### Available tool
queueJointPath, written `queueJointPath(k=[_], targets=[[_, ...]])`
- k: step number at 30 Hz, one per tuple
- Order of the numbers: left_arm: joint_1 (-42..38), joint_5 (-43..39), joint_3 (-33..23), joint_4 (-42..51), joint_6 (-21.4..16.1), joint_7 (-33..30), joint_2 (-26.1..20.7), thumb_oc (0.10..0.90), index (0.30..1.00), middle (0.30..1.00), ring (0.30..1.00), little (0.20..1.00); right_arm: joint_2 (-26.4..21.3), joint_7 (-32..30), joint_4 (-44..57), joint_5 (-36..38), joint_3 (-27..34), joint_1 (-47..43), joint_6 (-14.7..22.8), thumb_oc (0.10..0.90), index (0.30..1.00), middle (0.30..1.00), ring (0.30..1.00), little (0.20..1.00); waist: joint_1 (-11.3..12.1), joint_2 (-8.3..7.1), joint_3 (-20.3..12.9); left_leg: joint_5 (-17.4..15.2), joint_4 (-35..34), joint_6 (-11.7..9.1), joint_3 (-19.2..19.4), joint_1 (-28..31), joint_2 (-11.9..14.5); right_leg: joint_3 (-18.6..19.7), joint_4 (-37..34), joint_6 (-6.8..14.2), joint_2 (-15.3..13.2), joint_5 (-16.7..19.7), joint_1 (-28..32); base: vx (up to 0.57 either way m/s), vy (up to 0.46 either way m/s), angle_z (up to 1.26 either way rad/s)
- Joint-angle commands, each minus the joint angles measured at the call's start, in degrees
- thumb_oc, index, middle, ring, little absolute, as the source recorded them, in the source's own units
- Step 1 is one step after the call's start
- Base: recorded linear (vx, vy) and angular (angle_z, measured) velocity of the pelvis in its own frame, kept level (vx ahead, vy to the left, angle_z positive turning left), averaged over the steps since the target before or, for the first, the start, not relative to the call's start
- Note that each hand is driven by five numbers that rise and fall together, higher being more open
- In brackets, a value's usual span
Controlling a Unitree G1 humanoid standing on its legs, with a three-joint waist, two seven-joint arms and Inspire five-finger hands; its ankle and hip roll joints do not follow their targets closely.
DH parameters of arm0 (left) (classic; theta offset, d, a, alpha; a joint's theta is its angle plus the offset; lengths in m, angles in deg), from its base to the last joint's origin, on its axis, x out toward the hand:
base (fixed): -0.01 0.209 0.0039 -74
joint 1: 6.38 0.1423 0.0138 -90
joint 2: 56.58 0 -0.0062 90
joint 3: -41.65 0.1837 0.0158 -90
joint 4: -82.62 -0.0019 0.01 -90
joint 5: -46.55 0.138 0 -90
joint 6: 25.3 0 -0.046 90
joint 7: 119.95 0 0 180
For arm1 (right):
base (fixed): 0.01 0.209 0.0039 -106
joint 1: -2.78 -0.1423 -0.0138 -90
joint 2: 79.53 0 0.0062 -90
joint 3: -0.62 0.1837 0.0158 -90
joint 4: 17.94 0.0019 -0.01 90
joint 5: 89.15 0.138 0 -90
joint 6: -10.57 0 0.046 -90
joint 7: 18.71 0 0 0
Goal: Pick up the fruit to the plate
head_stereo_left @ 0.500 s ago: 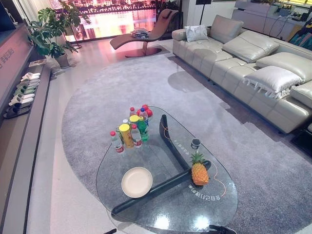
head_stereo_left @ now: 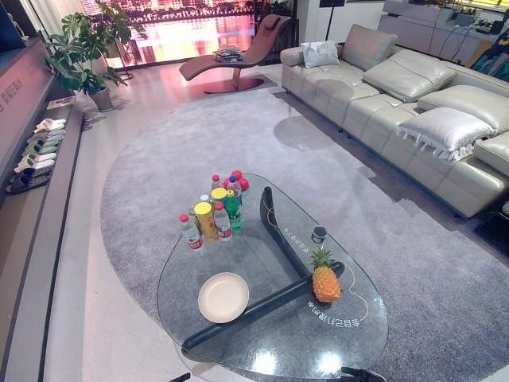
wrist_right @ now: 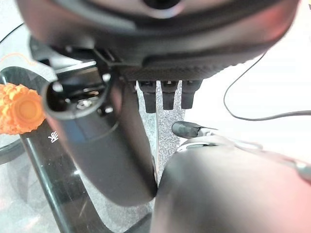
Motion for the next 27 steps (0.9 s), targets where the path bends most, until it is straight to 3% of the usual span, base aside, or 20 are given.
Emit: queueJointPath(k=[1,12,18,19,27], targets=[[-4.22,-0.08,0.57,-3.62,-1.25,-0.85,0.58,0.800,0.900,0.900,0.900,0.900,-0.03,-6.26,-4.57,2.27,-2.23,-0.94,0.20,0.800,0.900,0.900,0.900,0.900,-0.10,-2.48,0.83,-3.02,1.47,-1.39,0.01,-0.86,-2.43,-0.27,2.14,3.30,-3.31,-0.17,2.03,0.04,-0.009,0.00],[-2.95,0.24,-0.10,-3.81,-1.84,-1.36,-0.77,0.800,0.900,0.900,0.900,0.900,-2.40,-13.30,-2.53,5.27,2.12,-1.48,6.56,0.800,0.900,0.900,0.900,0.900,-0.18,-2.79,2.26,-3.08,2.24,-1.31,0.68,-1.91,-2.04,0.54,3.46,3.39,-2.71,-0.43,0.40,0.02,-0.004,0.00],[-2.11,0.00,-0.48,-3.11,-3.00,-1.30,-2.40,0.800,0.900,0.900,0.900,0.900,-4.21,-15.33,3.55,7.73,3.37,-2.06,11.83,0.800,0.900,0.900,0.900,0.900,0.50,-4.01,4.22,-3.71,5.14,-0.72,0.25,-4.63,-2.13,0.96,5.60,3.13,-2.49,-0.70,-2.18,-0.02,-0.052,-0.04],[-1.97,-0.31,-0.46,-2.79,-3.35,-1.35,-2.77,0.800,0.900,0.900,0.900,0.900,-4.53,-16.12,5.88,8.15,3.24,-2.05,13.17,0.800,0.900,0.900,0.900,0.900,0.58,-4.33,4.85,-3.84,6.03,-0.60,0.15,-5.54,-2.17,1.06,6.27,3.07,-2.44,-0.74,-3.02,-0.05,-0.060,-0.01],[-2.87,-3.87,0.18,0.47,-5.04,-2.24,-4.97,0.800,0.900,0.900,0.900,0.900,-7.51,-24.41,32.23,9.80,1.04,-3.06,11.66,0.800,0.900,0.900,0.900,0.900,-0.26,-5.37,10.73,-3.64,9.00,0.02,-0.04,-11.28,-1.98,1.11,10.96,2.70,-1.81,-1.11,-9.79,-0.15,-0.041,-0.04]])
